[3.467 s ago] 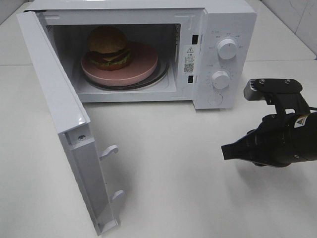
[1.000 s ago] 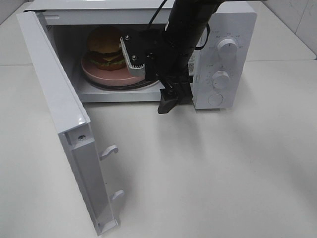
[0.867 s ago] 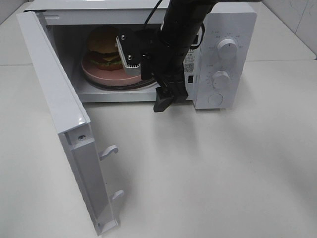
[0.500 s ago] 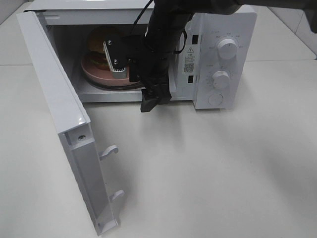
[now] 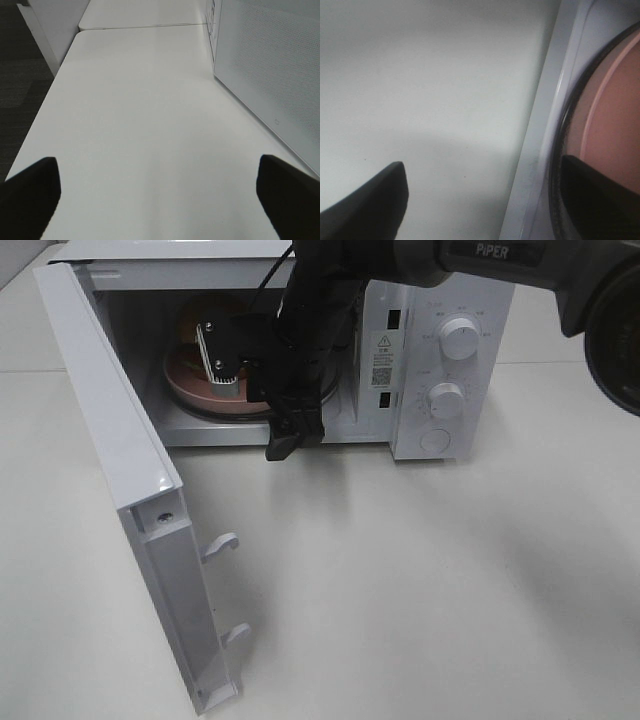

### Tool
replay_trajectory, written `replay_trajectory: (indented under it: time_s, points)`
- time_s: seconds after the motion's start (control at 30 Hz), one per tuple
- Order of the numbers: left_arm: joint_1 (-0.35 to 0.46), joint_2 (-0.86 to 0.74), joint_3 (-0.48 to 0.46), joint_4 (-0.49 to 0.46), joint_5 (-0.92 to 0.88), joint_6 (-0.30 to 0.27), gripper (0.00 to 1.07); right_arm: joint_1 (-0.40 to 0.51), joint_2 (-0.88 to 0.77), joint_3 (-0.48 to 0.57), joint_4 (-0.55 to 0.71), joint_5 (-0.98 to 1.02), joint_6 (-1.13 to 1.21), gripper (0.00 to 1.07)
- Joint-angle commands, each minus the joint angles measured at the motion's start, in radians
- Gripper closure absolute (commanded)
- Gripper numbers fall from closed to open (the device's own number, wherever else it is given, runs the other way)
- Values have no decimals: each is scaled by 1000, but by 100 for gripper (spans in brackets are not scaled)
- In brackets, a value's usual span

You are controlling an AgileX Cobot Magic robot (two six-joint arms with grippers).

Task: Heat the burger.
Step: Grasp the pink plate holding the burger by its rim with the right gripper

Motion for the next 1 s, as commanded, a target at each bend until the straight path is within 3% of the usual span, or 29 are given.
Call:
replay_trajectory:
  time_s: [0.03,0.33,1.0]
  points:
    - [4,-20,3,3,-9,-4,6,-1,30,-43,11,4,-3,26]
    - [4,-20,3,3,-9,-4,6,-2,72,-109,8,-3,24,28]
    - [4,-20,3,3,-9,-4,6,-13,85,-115,-5,-66,62,31]
